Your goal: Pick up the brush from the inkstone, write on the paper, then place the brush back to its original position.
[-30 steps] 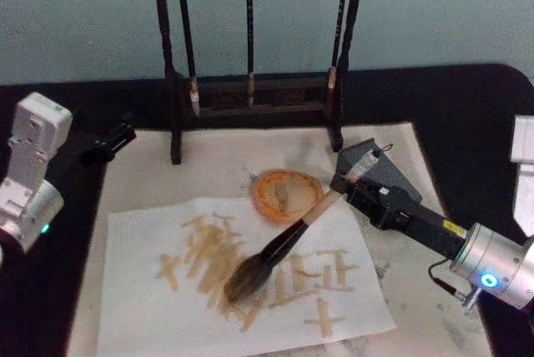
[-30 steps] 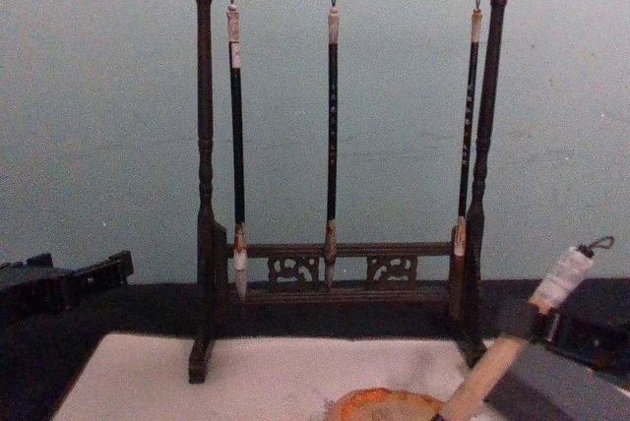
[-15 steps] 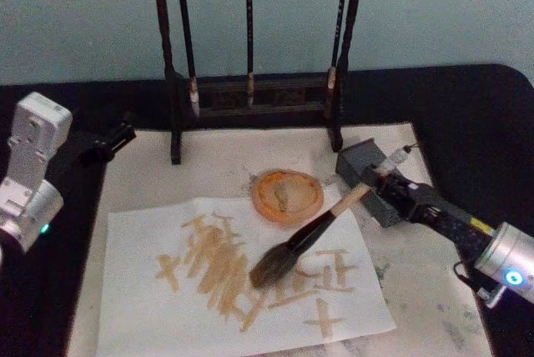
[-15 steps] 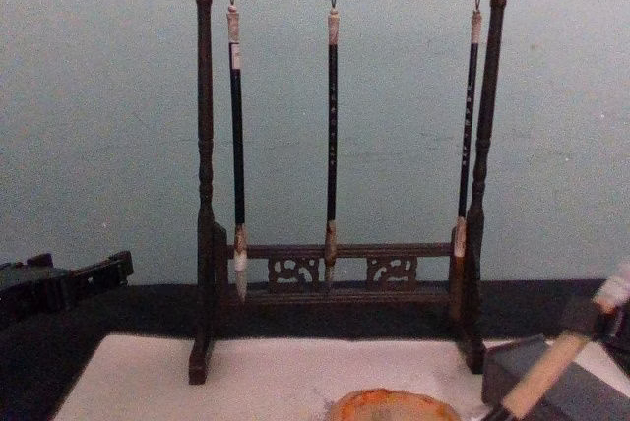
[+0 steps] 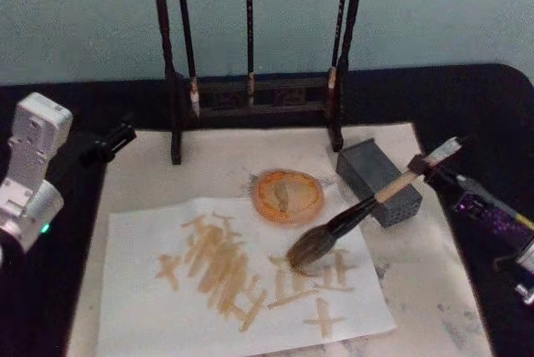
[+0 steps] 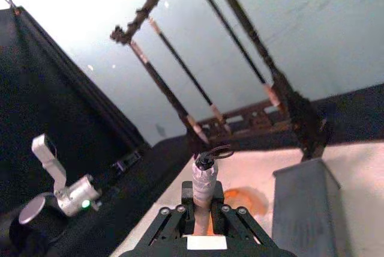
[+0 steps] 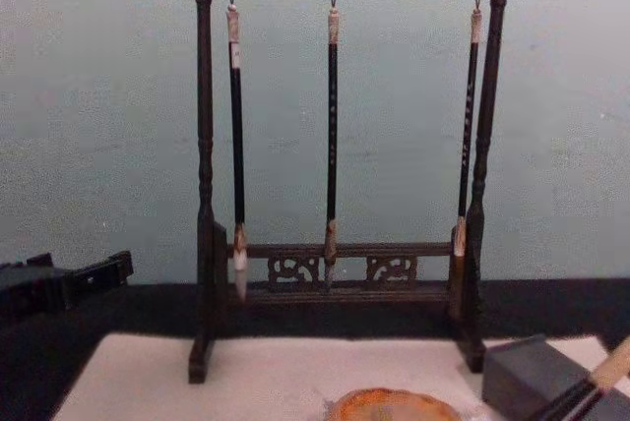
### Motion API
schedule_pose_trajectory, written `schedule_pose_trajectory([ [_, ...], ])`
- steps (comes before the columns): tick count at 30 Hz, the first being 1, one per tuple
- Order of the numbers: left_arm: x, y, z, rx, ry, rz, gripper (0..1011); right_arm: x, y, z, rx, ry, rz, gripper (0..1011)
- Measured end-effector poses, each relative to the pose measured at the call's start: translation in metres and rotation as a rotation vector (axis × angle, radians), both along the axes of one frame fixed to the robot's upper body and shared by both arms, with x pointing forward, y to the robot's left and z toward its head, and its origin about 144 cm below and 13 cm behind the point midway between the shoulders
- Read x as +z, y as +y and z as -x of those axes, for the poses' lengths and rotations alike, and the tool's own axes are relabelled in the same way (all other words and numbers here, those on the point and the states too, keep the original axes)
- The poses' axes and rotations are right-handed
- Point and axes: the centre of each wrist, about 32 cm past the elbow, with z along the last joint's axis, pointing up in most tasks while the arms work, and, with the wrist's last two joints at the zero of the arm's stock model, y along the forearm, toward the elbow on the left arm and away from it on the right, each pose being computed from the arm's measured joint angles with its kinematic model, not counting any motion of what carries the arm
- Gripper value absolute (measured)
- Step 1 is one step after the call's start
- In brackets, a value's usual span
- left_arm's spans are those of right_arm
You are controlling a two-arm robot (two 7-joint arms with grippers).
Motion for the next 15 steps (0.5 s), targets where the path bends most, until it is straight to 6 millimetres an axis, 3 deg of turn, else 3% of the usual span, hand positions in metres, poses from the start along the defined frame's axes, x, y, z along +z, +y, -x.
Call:
schedule_pose_trajectory([
  [7,0.0,0.0,0.0,0.0,0.0,0.0,1002,0.019,-0.011,0.001,-0.03,-0.054,-0.038,161],
  [15,0.0,0.0,0.0,0.0,0.0,0.0,1002,0.043,-0.008,-0.004,0.007,-0.106,-0.107,163],
])
